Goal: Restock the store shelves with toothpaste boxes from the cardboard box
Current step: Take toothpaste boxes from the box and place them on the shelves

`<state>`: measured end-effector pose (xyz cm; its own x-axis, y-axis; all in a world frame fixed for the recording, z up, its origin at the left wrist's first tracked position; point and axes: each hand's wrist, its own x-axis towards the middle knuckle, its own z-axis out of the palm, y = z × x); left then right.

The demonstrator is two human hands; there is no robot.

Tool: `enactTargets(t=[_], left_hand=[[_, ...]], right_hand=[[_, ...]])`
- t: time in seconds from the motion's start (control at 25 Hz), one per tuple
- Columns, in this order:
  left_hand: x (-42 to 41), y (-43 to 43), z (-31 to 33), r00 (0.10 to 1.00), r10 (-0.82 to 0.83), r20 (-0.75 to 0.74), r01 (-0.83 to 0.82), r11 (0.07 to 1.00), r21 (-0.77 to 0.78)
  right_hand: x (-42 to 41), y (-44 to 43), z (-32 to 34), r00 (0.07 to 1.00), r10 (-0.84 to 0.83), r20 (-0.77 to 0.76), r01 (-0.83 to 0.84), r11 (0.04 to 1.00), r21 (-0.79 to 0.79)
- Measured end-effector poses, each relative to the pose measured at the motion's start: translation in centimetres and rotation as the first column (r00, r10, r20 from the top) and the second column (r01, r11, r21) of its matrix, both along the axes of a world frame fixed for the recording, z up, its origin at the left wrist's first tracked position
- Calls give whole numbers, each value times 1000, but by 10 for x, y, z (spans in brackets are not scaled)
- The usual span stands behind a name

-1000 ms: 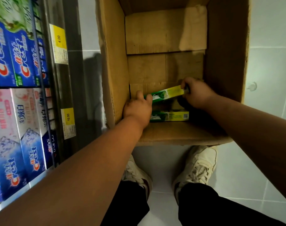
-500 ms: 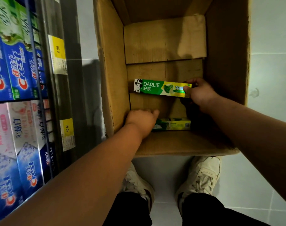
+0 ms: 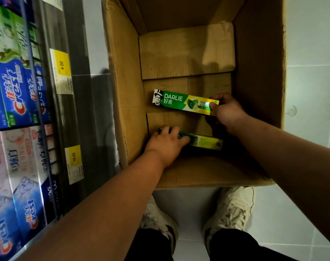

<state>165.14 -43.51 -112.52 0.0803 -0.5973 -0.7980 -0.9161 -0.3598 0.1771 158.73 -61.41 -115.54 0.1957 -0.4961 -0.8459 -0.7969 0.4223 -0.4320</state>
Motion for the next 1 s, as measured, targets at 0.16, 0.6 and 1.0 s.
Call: enactTargets(t=[0.16,0.6,1.0], left_hand=[[12,-4,2,963,268,-28,-270,959,-88],[38,-13,89,-10,849,-528,-999,-30,-29],[57,3,300,-87,823,-562,-994,-107,-4]], right_hand=[[3,0,1,998,-40,39,39,999,30],[1,3,89,944,-215,251,204,976,71],[0,-10,304,879,-202,432,209,977,31]])
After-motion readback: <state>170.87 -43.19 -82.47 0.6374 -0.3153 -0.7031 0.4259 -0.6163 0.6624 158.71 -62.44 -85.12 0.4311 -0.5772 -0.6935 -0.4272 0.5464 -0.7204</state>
